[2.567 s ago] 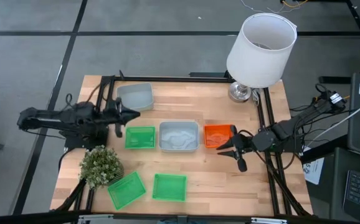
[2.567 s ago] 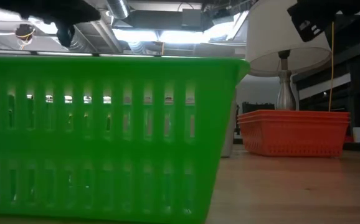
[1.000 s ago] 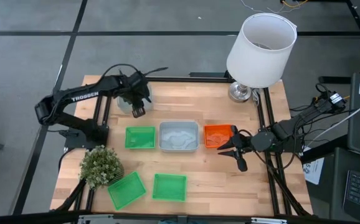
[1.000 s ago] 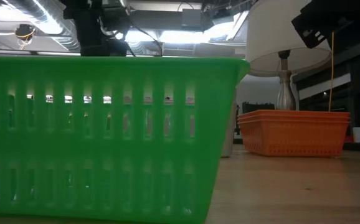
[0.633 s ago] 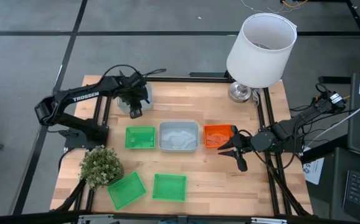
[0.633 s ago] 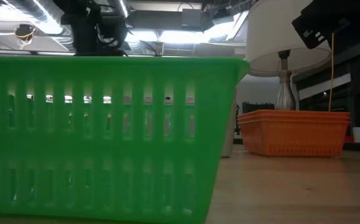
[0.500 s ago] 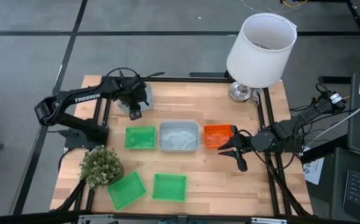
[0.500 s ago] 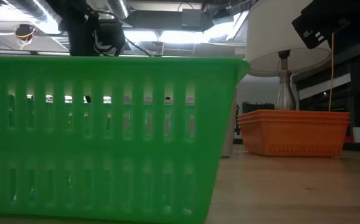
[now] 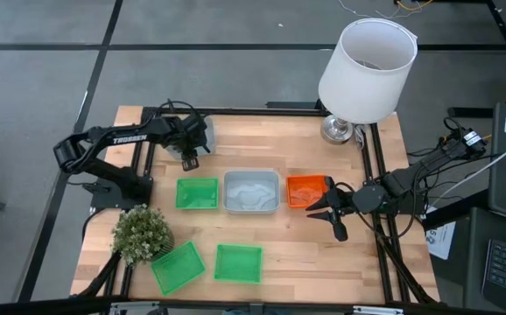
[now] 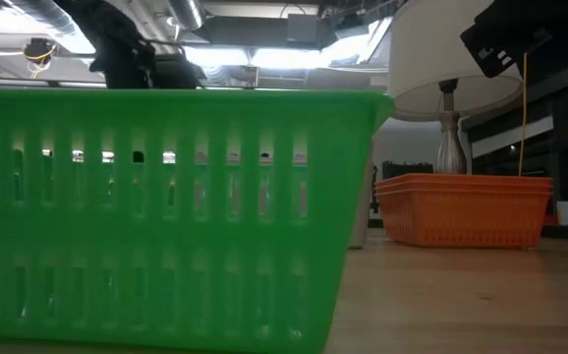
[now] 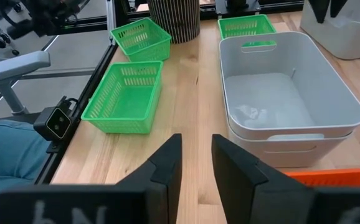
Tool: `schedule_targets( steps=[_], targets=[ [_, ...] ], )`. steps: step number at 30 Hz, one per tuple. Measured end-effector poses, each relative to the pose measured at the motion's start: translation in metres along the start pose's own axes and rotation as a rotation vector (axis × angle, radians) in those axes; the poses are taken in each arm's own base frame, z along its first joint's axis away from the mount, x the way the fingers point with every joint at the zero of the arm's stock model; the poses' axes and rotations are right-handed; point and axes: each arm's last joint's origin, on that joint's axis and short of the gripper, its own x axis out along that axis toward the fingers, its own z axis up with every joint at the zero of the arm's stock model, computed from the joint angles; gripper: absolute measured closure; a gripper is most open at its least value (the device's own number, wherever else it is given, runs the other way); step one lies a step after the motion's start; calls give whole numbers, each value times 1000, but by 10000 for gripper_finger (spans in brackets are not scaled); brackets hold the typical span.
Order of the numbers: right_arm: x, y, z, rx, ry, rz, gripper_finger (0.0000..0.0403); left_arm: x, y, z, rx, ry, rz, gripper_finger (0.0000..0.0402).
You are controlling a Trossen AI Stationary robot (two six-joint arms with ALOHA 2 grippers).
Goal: Stack baskets by color
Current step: Stack the top gray bin on top of the bottom gray bin
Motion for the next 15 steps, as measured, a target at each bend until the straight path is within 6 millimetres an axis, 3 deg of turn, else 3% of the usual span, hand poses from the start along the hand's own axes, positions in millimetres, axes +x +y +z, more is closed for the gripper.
schedule_targets(
  steps=[9, 11, 15],
  targets=[
    [0, 0, 0, -3, 4, -2, 315, 35, -4, 4, -5, 88, -8, 279],
    [0, 0, -1, -3, 7, -2, 315, 43, -6, 4, -13, 113, -11, 301],
    [0, -1, -2, -6, 16, -5, 315, 46, -6, 4, -39, 126, -5, 385]
  ],
)
